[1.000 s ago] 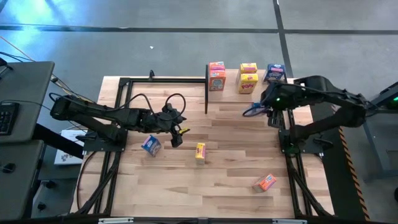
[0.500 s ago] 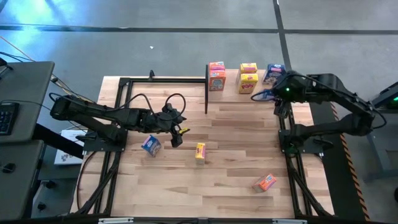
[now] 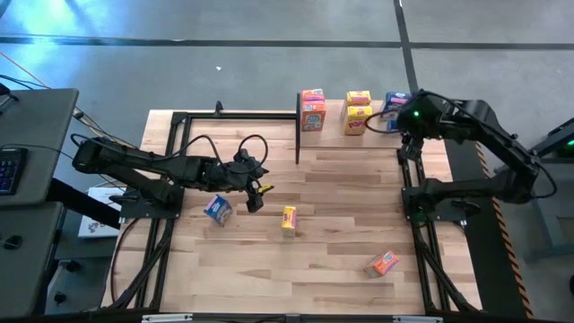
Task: Stack cereal on shelf
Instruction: Put the bottom blue cereal box on the shelf aligned with the blue cereal box
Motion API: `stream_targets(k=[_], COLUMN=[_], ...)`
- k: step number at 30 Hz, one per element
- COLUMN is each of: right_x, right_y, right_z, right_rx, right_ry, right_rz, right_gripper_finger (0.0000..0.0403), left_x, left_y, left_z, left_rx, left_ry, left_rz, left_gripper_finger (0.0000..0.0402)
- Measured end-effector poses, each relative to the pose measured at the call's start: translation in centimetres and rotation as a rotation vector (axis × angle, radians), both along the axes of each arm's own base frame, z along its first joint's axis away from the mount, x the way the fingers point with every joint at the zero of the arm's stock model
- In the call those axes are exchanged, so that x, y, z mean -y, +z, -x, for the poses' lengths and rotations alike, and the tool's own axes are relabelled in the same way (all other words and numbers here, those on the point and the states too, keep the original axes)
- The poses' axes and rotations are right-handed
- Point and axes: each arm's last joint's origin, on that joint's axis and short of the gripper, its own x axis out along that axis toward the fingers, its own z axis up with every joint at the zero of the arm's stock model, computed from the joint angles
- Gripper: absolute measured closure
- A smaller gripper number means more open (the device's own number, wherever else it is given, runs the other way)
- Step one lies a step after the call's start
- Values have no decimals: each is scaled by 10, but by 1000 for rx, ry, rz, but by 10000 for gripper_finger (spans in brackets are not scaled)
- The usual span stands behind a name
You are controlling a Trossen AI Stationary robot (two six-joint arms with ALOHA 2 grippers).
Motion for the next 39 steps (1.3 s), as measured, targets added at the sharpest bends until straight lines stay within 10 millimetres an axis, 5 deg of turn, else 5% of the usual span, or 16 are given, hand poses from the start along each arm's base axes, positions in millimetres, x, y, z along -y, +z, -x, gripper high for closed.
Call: stream_targets(k=[18,39], right_x=[22,31], right_y=[-29,-28], right_z=[-7,-2], right_rx=[-21,18], right_ry=[-54,-94], right_rz=[-55,-76], right_gripper_finger=[201,170], left_x=[0,0], left_y=[0,0], left_z=[0,0], left_rx=[0,0], left_ry=[0,0], left_rz=[0,0], left_gripper_finger=[163,163])
